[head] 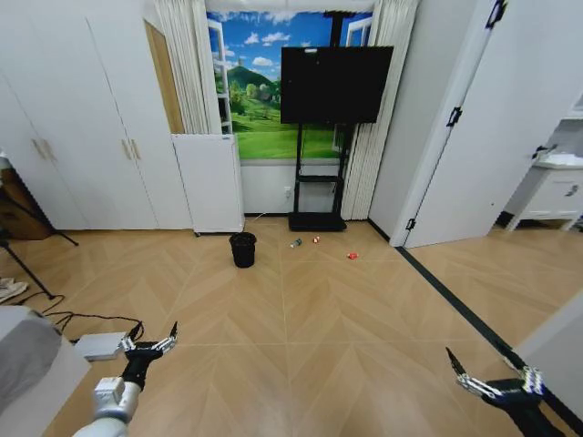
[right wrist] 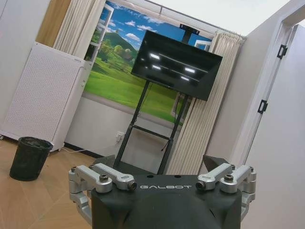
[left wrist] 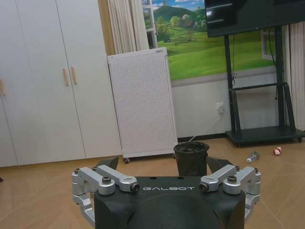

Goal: Pick up the trash bin and place the garbage on the floor into it.

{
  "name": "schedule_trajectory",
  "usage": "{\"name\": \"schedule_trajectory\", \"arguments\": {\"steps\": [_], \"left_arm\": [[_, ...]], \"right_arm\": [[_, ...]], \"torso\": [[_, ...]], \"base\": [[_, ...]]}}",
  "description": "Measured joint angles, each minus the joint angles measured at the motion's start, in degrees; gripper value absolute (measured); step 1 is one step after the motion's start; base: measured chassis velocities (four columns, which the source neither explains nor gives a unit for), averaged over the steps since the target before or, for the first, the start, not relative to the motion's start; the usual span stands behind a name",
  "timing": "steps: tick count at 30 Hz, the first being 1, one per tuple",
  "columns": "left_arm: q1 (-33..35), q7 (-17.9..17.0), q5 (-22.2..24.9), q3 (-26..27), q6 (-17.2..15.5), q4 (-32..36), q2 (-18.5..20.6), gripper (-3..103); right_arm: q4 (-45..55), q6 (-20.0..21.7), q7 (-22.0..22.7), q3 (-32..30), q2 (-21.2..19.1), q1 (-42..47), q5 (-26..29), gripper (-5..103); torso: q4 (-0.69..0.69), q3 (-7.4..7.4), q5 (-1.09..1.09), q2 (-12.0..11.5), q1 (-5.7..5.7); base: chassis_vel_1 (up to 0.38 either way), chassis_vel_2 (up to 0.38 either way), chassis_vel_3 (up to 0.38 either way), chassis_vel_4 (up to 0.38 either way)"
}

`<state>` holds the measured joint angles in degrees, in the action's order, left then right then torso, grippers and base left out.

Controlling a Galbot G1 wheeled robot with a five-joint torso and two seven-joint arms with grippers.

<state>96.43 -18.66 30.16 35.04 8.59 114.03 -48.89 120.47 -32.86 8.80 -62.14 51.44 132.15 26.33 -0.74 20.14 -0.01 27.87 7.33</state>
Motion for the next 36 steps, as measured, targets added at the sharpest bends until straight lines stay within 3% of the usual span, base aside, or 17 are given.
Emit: {"name": "schedule_trajectory", "arguments": {"steps": [36], "left_arm": [[-0.84, -0.33, 0.15, -0.14, -0.29, -0.75, -0.9, 100]], "right_arm": [[-2.36, -1.0, 0.24, 1.94, 0.15, -3.37, 1.63, 100]], "torso": [[0.0, 0.0, 0.01, 0.0, 0.0]], "base": [[0.0, 0.0, 0.0, 0.0]]}}
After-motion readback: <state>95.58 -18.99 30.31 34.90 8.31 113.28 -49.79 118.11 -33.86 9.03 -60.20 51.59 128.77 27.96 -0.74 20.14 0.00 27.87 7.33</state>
